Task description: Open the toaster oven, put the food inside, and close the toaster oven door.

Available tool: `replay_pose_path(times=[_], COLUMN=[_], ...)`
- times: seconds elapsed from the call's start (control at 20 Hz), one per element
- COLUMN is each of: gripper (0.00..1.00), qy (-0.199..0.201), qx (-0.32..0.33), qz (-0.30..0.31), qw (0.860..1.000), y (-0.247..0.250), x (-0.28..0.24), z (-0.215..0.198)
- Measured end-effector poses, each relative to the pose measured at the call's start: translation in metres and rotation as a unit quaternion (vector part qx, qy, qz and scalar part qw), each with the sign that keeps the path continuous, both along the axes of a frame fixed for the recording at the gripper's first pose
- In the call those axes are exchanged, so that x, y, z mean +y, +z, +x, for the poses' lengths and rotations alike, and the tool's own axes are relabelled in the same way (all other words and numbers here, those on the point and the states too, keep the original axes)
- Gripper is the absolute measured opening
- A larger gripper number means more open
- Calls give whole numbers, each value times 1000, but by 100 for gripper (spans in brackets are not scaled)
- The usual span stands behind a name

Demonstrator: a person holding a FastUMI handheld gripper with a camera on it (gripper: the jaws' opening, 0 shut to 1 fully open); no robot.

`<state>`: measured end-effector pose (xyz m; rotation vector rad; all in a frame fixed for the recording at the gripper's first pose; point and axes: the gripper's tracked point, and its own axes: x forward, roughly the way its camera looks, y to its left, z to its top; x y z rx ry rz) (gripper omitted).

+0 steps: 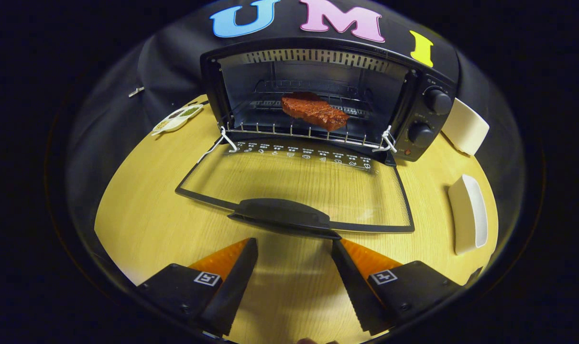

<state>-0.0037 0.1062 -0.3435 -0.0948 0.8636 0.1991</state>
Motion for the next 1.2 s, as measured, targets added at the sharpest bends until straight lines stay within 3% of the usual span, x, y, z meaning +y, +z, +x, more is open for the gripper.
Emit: replay_pose_path(times=[0.2,0.35,0.55,1.2], gripper=[97,95,99,100], qy=[6,13,59,45], qx=[-4,-53,-112,-180], qz=[8,22,4,43], qw=[1000,998,992,982], y=[7,37,77,153], x=[-3,1,6,5], z=[0,22,27,83])
